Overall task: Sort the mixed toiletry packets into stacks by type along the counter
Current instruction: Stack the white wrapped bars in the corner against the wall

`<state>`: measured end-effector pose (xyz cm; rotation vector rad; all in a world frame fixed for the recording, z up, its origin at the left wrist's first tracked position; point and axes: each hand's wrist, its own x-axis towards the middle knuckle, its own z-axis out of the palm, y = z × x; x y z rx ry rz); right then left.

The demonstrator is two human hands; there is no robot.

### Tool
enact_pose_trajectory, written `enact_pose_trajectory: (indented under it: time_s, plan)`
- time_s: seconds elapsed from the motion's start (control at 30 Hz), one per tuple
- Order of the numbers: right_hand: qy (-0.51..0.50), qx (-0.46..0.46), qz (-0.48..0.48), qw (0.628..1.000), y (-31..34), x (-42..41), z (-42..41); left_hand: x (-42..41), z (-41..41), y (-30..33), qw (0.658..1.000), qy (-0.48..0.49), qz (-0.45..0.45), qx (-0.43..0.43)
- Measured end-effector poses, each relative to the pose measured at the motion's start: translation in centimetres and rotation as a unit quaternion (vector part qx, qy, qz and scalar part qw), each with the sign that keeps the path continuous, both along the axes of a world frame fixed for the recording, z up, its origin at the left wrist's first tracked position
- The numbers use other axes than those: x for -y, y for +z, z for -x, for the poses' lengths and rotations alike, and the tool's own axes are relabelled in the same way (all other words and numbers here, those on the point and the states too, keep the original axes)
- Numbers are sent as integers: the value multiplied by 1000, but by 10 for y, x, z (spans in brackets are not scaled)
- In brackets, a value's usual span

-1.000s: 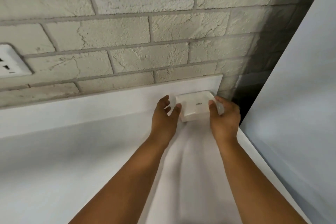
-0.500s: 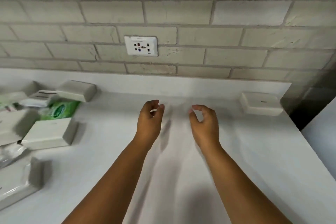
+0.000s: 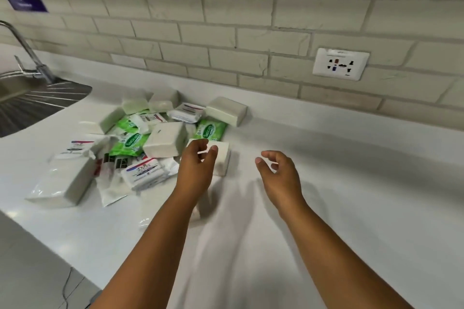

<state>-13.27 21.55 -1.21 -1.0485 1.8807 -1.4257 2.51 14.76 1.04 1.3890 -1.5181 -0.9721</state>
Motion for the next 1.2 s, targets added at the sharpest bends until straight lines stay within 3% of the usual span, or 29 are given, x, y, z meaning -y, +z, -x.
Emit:
enact_pose_trajectory:
  time_s: [0.2, 0.4, 0.8, 0.97, 1.2]
  plan:
    - [-30, 18, -37, 999, -9, 54, -56, 61, -53, -17, 985, 0, 8, 174]
    - [-72, 15, -90, 993, -24, 89, -85, 86, -55, -29, 965, -36, 8, 259]
    - [-122, 25, -58, 990, -33, 77, -75, 82, -35, -32, 978, -70, 5, 195]
    - [-175, 50, -30, 983, -31, 44, -31, 57, 13, -28, 983, -106, 3, 147]
    - [-248, 70, -13, 966, -29, -29, 56, -3, 105, -38, 986, -144, -66, 60]
